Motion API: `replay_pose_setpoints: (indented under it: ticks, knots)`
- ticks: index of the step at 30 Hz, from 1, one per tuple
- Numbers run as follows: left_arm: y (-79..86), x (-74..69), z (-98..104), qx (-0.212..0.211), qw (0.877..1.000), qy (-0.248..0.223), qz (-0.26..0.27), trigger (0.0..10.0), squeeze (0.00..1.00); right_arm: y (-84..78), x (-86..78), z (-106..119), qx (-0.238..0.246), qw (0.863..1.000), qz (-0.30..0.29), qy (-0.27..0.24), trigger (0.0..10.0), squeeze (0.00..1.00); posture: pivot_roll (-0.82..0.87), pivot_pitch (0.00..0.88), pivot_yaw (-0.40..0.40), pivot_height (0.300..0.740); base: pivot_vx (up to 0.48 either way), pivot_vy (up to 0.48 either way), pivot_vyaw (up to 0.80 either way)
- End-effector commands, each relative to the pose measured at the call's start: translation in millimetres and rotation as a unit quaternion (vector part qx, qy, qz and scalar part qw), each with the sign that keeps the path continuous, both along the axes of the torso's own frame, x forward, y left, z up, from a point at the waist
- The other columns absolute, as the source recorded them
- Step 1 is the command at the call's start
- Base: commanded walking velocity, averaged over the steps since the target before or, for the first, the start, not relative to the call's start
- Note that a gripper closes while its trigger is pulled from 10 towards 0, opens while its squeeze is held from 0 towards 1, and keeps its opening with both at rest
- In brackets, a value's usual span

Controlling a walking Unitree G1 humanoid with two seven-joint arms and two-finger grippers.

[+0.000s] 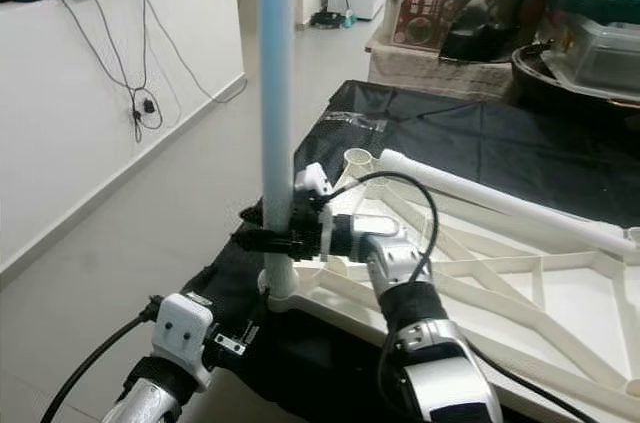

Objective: Building children table

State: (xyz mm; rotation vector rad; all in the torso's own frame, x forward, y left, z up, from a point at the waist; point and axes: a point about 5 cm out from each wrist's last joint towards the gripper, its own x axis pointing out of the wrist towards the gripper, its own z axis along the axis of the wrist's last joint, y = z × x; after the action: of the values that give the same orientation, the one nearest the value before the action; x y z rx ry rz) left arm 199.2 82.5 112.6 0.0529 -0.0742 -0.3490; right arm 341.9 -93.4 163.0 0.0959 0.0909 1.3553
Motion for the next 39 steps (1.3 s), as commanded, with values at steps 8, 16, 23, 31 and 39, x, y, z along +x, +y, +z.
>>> replay_pose_setpoints:
  ticks: [8, 16, 23, 31, 39]
  knots:
    - [1.4, -0.4, -4, 0.002, 1.000, 0.011, 0.002, 10.0, 0.00, -45.2, 27.9, -21, -0.042, 0.871, -0.489, -0.001, 0.0, 0.00, 0.08, 0.000, -0.018, 0.740, 0.000, 0.000, 0.00]
    - [1.5, -0.4, -4, 0.003, 1.000, 0.012, 0.002, 10.0, 0.00, -74.7, 6.9, -31, -0.072, 0.718, -0.693, 0.010, 0.0, 0.00, 0.08, 0.000, -0.018, 0.740, 0.000, 0.000, 0.00]
    - [1.4, -0.2, -3, 0.003, 1.000, 0.011, 0.002, 10.0, 0.00, -63.5, 1.0, -32, -0.065, 0.669, -0.740, 0.042, 0.0, 0.00, 0.08, 0.000, -0.019, 0.740, 0.000, 0.000, 0.00]
    - [1.0, 0.5, -3, 0.002, 1.000, 0.011, 0.003, 10.0, 0.00, -23.0, 12.7, -10, 0.047, 0.783, -0.621, 0.005, 10.0, 1.00, 0.08, 0.000, -0.021, 0.740, 0.000, 0.000, 0.00]
    - [0.9, 0.6, -3, 0.001, 1.000, 0.010, 0.003, 10.0, 0.00, -10.4, 16.4, -2, 0.099, 0.862, -0.496, 0.029, 10.0, 0.00, 0.08, 0.000, -0.021, 0.740, 0.000, 0.000, 0.00]
